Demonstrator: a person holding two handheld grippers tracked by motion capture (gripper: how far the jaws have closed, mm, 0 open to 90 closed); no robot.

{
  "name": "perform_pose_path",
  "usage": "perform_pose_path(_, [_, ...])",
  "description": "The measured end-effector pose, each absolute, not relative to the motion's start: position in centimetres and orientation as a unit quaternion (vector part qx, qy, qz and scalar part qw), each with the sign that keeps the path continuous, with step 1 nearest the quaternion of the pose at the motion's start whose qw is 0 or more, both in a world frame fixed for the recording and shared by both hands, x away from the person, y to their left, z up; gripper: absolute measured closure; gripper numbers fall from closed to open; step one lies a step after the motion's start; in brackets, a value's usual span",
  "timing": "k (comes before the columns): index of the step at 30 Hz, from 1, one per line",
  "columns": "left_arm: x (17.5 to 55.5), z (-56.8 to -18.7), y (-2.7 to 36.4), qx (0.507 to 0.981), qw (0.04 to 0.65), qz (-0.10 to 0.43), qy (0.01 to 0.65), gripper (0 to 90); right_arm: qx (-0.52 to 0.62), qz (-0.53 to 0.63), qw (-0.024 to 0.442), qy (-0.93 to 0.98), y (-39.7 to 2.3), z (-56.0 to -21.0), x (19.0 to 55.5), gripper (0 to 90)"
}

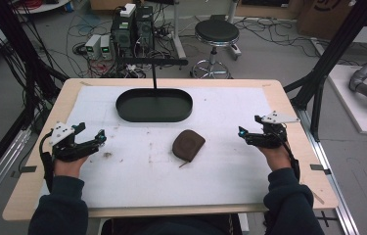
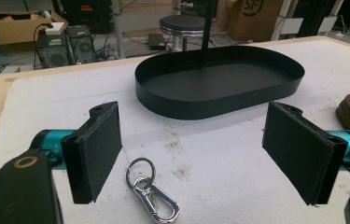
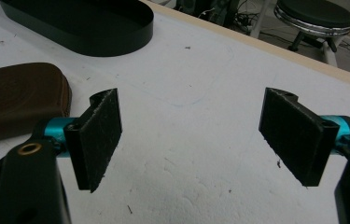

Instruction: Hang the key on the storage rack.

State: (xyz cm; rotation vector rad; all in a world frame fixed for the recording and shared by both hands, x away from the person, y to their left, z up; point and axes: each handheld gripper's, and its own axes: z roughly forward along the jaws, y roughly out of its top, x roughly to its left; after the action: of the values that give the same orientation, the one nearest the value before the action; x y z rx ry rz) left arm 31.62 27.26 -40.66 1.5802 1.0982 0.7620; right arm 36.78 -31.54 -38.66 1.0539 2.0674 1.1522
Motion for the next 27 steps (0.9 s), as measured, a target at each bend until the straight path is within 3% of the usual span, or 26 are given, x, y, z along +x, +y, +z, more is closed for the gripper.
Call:
perform_pose_path(18, [32.7, -40.8, 27.1, 0.656, 0.505, 0.312, 0.467, 22.8, 0.397, 0.422, 0.280, 0.765, -32.1, -38.6, 35.9, 21.6])
perform_pose_path(22, [32.5, -41.2, 27.7, 0.653, 0.496, 0.308, 0.482, 28.9, 0.392, 0.428, 0.281, 0.764, -31.7, -38.2, 35.1, 21.6])
perform_pose_path(27, [33.7, -42.3, 28.4, 0.654, 0.465, 0.291, 0.521, 42.9, 0.386, 0.422, 0.274, 0.773, -31.3, -38.9, 35.3, 21.9])
